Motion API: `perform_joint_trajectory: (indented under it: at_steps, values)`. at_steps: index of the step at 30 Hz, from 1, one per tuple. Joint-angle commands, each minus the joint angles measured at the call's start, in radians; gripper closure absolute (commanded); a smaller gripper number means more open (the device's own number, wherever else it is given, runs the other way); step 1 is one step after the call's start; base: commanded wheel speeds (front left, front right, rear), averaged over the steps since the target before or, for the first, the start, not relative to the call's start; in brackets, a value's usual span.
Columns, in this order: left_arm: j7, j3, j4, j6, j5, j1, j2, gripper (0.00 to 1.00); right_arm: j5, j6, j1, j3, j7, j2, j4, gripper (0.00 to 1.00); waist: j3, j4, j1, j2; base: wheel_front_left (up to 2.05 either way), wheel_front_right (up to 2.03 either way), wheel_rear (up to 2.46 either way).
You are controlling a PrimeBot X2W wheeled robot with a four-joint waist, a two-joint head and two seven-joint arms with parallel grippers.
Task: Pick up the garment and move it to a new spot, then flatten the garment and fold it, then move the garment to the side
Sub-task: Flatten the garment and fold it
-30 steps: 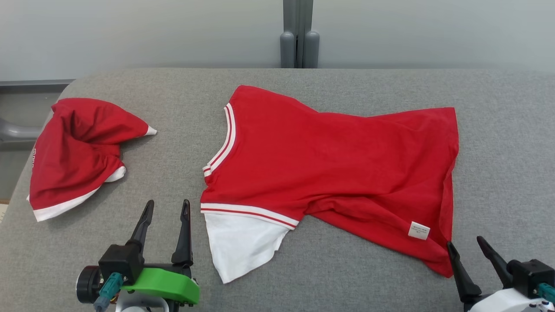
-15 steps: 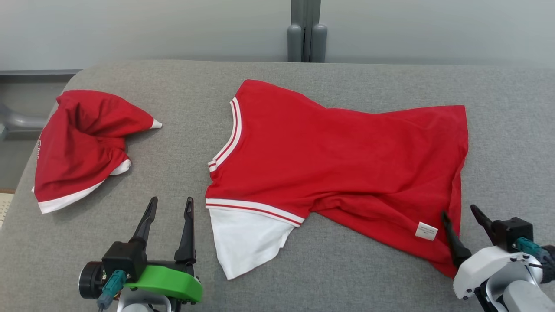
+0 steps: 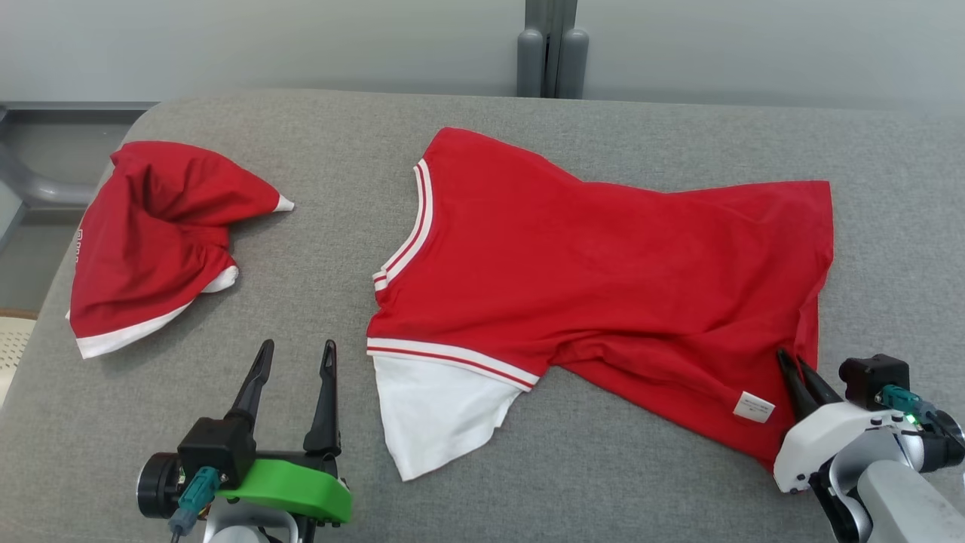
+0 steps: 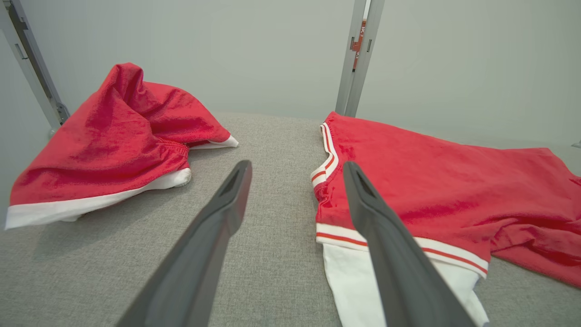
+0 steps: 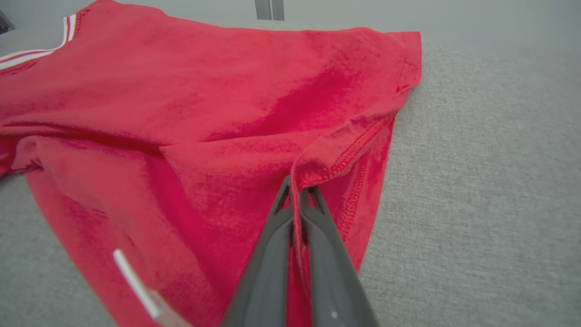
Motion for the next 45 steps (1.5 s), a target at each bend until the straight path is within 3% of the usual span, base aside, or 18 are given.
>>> perform_joint_trajectory:
  at_steps: [1, 17, 27, 28, 29, 30, 45]
  values:
    - [0.0, 0.001, 0.002, 0.003, -0.009, -0.005, 0.002, 0.0, 0.008, -0.002, -0.004, -0.002, -0.005, -0.003, -0.031, 1.0, -0.009, -0.008, 0.0, 0.0, 0.0, 0.0, 0.0]
    - [0.0, 0.008, 0.004, 0.006, -0.01, 0.041, 0.002, 0.0, 0.137, -0.002, 0.34, -0.031, -0.005, -0.017, -0.525, 1.0, -0.059, -0.099, 0.0, 0.0, 0.0, 0.0, 0.0]
    - [0.0, 0.0, 0.004, 0.002, -0.007, 0.038, 0.002, 0.0, 0.213, -0.002, 0.428, -0.015, 0.007, -0.048, -0.544, 1.0, -0.062, -0.123, 0.0, 0.0, 0.0, 0.0, 0.0]
    - [0.0, -0.001, 0.005, 0.002, -0.007, 0.04, 0.002, 0.0, 0.214, -0.002, 0.428, -0.016, 0.018, -0.05, -0.53, 0.83, -0.063, -0.123, 0.0, 0.0, 0.0, 0.0, 0.0]
    - [0.0, -0.003, 0.007, 0.001, -0.007, 0.041, 0.002, 0.0, 0.204, -0.002, 0.42, -0.014, 0.017, -0.056, -0.524, 0.05, -0.064, -0.121, 0.0, 0.0, 0.0, 0.0, 0.0]
    - [0.0, -0.005, 0.007, 0.0, -0.008, 0.041, 0.002, 0.0, 0.201, -0.002, 0.412, -0.018, 0.016, -0.055, -0.516, 0.0, -0.063, -0.119, 0.0, 0.0, 0.0, 0.0, 0.0]
    - [0.0, -0.009, 0.01, -0.002, -0.007, 0.024, 0.002, 0.0, 0.077, -0.002, 0.2, -0.057, 0.021, -0.085, -0.324, 0.0, -0.047, -0.073, 0.0, 0.0, 0.0, 0.0, 0.0]
